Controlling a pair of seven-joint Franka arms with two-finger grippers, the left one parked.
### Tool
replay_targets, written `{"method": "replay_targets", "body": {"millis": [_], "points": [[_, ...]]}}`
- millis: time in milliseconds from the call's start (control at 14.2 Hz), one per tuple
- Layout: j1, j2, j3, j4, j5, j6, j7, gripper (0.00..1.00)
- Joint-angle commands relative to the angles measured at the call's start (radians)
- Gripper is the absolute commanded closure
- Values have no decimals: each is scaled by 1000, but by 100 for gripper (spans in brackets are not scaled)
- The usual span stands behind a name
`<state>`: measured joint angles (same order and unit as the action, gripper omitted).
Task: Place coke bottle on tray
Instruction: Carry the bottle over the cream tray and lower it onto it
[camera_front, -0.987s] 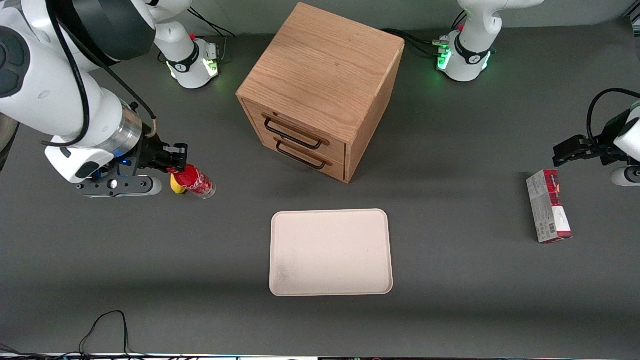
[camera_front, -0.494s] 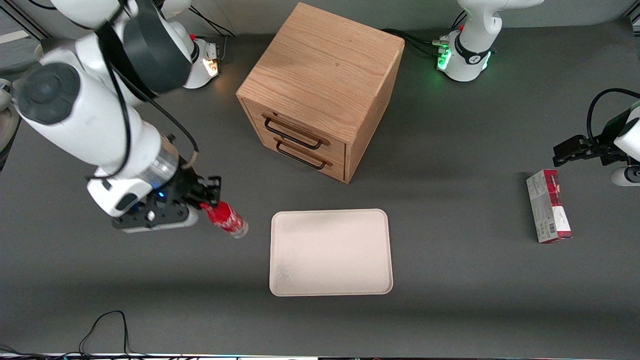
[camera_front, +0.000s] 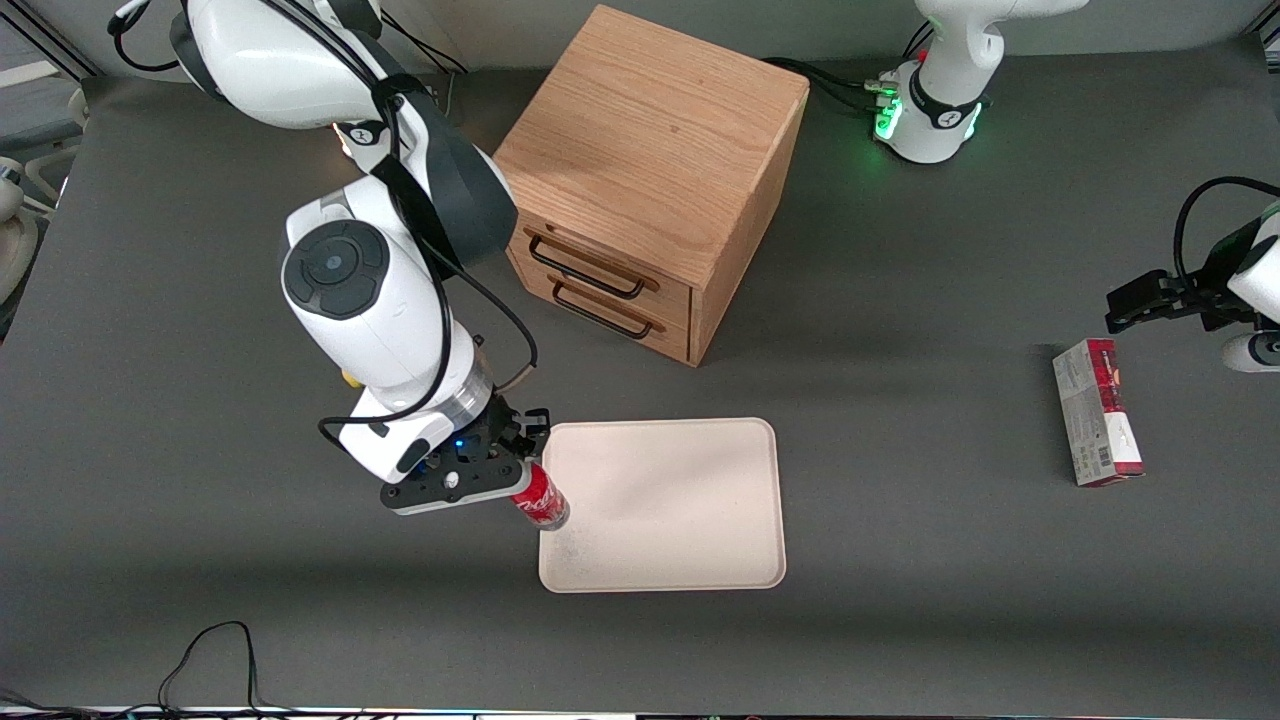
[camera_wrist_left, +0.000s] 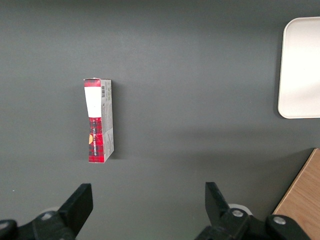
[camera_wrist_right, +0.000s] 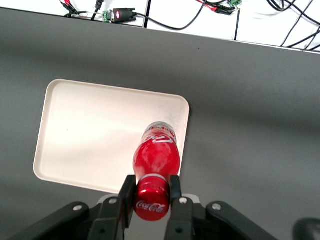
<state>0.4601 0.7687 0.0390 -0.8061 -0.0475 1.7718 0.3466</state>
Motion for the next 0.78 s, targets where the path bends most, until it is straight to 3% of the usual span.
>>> {"method": "replay_targets", "body": {"millis": [0,705], "points": [[-1,79,-4,58,-20,31,2,100],[2,196,-7,48,-20,58,-1,100]]}}
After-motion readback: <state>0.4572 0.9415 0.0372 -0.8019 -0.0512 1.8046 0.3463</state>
